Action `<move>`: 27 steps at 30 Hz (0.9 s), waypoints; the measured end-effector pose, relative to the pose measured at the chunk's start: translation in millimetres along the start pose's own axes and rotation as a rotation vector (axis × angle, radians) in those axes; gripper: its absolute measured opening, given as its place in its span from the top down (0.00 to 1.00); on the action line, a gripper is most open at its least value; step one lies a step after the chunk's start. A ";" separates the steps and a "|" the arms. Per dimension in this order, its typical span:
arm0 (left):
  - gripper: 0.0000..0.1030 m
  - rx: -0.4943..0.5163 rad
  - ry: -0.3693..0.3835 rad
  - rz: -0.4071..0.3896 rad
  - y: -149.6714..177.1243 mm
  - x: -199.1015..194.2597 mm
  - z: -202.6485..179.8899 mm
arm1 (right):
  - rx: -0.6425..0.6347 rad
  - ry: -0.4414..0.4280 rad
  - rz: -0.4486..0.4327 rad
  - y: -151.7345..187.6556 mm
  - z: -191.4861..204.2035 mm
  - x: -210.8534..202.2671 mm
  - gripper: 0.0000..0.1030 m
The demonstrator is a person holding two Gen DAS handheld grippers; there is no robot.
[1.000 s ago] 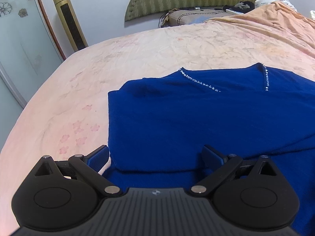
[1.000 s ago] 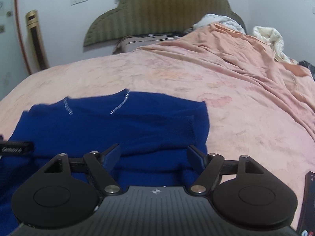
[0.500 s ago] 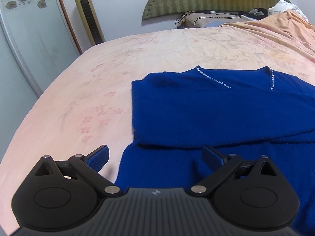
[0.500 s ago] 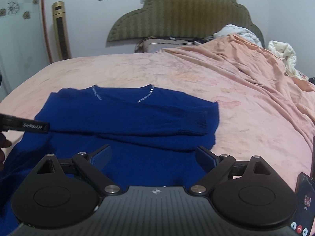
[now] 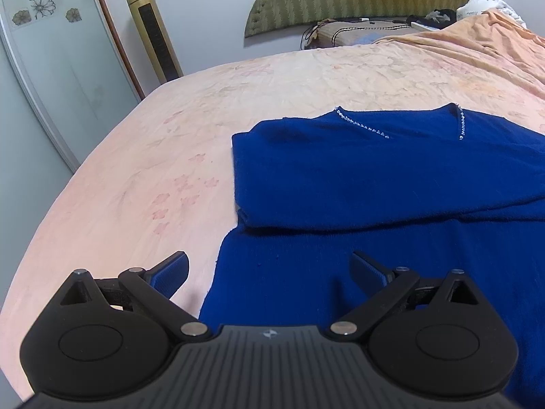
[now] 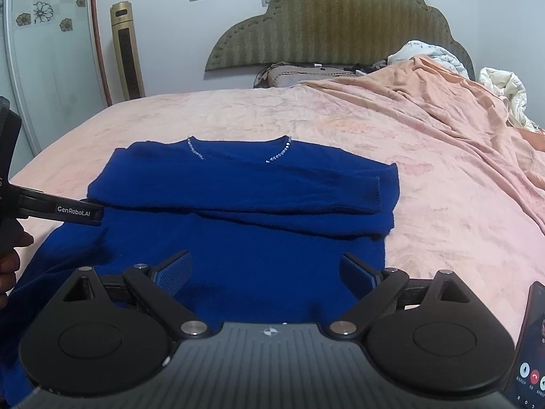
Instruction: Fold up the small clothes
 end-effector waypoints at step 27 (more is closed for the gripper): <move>0.02 0.035 0.196 -0.001 42.9 -21.8 43.4 | 0.079 -0.006 0.010 25.6 -10.6 -19.1 0.07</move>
Point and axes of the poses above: each gripper's, at about its wrist camera, not at the fingertips, and x roughly the way its jaws point, z to its left, y to its underside, the point moved 5 cm from there along x, roughly the way its jaws point, and after that the axes turned 1 degree about -z, right-handed, at the moved point
